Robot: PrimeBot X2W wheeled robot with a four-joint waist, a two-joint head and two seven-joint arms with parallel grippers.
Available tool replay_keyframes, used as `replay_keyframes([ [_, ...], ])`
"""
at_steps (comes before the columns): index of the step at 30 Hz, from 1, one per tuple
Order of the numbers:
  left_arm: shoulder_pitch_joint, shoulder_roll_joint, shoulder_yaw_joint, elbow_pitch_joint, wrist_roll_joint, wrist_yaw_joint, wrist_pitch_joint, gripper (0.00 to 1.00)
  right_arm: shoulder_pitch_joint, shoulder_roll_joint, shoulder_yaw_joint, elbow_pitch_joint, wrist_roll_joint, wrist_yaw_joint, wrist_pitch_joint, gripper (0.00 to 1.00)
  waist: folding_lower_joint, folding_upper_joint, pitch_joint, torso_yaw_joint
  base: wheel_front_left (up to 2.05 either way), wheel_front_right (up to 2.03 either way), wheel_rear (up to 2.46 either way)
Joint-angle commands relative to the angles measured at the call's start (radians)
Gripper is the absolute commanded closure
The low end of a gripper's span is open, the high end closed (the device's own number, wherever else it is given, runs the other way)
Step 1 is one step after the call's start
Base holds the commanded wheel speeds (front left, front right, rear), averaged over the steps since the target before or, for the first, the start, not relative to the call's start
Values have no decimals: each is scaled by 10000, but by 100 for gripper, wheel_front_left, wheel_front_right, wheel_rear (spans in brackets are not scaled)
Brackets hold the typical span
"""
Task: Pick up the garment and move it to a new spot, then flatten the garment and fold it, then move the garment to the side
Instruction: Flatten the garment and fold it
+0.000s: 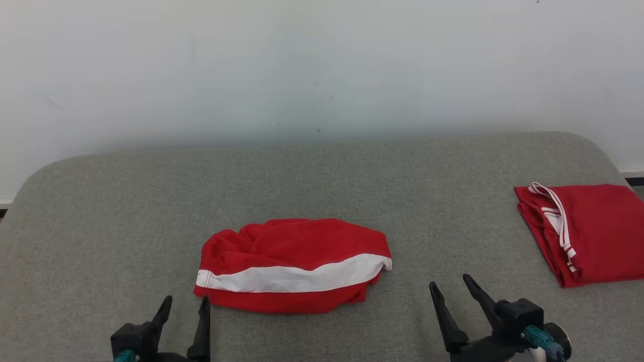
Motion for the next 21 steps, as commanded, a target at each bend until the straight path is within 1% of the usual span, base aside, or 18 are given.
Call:
replay_keyframes([
  [1,-374,63,-66,321,155,-7,108,0,-183,-3,97,38,6,-29,40,0,0,0,193,-80,0,0,0],
  [6,-1621,227,-219,1638,234,45,578,0,-714,119,529,291,70,-31,39,0,0,0,615,-302,0,0,0],
  [7,-2056,318,-233,2082,233,81,836,0,-927,137,690,369,145,-31,-20,0,0,0,840,-379,0,0,0],
  [12,-2992,523,-222,2826,151,70,908,0,-1347,170,890,515,226,-29,-133,0,0,0,1438,-511,0,0,0],
  [18,-3594,627,-309,3521,20,35,1081,0,-1583,106,904,683,256,-31,-240,0,0,0,1750,-547,0,0,0],
  [19,-3661,646,-325,3641,2,26,1107,1,-1614,99,889,708,267,-31,-266,0,0,0,1782,-544,0,0,0],
  [20,-3725,652,-345,3756,0,15,1151,5,-1642,98,883,733,275,-31,-285,0,0,0,1803,-540,0,0,0],
  [21,-3781,656,-373,3845,8,10,1131,14,-1662,93,868,754,283,-31,-298,0,0,0,1820,-533,0,0,0],
])
